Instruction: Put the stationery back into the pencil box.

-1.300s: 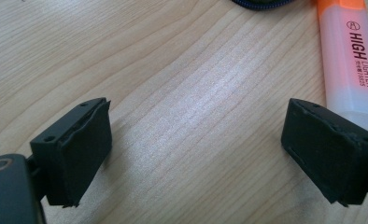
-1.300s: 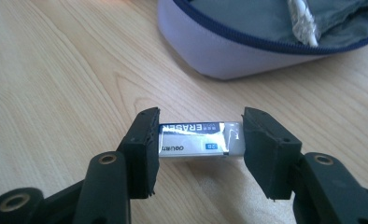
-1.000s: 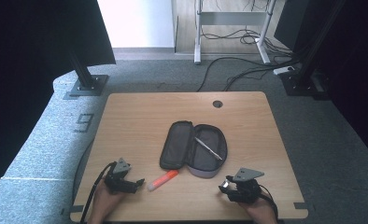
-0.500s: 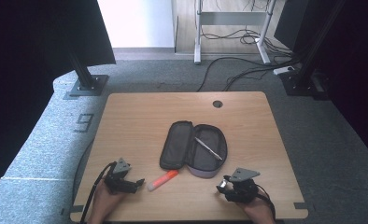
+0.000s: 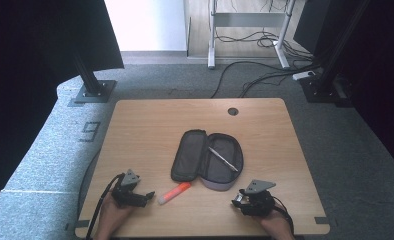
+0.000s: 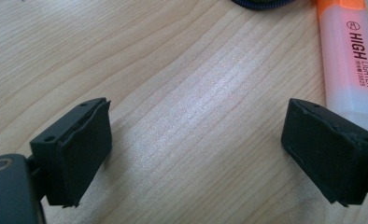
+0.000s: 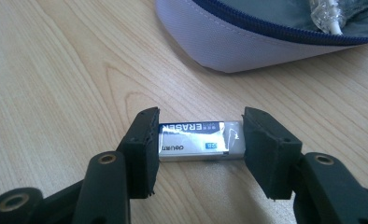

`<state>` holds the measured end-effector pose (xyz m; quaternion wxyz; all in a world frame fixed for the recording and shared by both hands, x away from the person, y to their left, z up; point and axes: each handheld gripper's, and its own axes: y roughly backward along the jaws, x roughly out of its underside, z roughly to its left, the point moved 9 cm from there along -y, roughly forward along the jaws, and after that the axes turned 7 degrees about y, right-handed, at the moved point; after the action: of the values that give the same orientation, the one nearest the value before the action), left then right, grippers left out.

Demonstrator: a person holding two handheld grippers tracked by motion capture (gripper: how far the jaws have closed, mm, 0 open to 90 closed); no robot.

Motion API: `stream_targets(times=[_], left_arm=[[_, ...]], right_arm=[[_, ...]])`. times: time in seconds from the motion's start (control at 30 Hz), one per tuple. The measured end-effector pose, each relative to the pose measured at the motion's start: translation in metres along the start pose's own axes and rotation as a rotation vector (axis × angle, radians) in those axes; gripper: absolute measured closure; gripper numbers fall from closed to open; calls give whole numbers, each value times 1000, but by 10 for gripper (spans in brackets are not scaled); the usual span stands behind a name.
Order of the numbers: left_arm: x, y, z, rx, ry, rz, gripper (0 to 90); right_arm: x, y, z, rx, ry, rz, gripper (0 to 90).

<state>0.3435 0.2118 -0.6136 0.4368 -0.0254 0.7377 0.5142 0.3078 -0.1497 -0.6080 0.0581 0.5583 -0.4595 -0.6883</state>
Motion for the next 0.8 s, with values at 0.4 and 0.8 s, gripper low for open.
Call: stream_targets(times=[0.4,0.8], left_arm=[[0,0,0,0,0,0,87],[0,0,0,0,0,-1,87]], right_arm=[[-17,5,-8,50,-3,-35,473],[-44,13,-16,55,6,-73,474]])
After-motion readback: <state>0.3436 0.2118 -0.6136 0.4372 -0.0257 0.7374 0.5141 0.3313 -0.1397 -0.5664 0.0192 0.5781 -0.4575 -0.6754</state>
